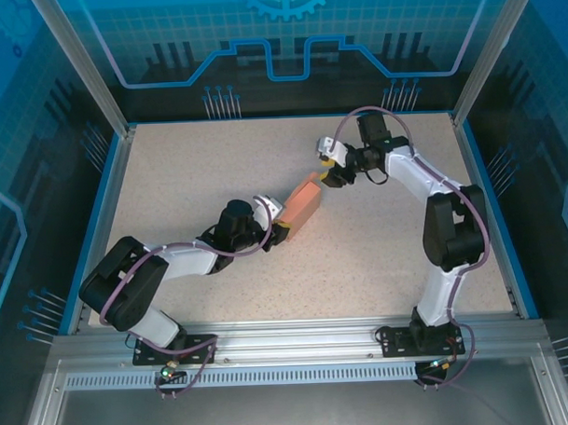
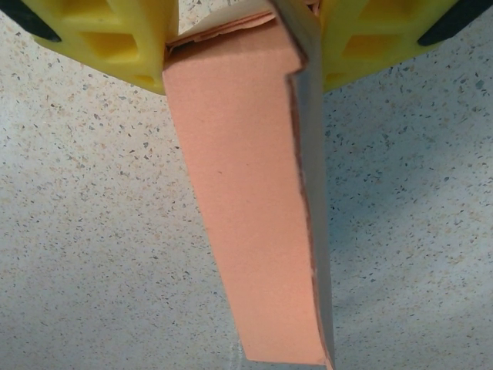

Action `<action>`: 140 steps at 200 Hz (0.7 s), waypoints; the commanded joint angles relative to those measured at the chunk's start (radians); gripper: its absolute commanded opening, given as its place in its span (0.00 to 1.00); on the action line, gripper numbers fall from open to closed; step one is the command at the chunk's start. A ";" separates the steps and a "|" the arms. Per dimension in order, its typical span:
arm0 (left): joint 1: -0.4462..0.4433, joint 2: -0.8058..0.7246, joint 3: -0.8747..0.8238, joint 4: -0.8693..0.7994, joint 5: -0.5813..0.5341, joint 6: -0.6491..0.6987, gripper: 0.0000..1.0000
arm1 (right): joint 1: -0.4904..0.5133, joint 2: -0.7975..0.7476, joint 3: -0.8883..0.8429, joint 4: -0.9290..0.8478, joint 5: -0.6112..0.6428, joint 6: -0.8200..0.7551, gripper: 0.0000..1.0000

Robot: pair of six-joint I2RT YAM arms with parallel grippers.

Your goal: Fold the paper box

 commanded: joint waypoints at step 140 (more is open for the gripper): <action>0.008 -0.004 0.018 -0.025 0.024 -0.004 0.36 | 0.086 0.021 0.058 -0.090 0.115 0.099 0.05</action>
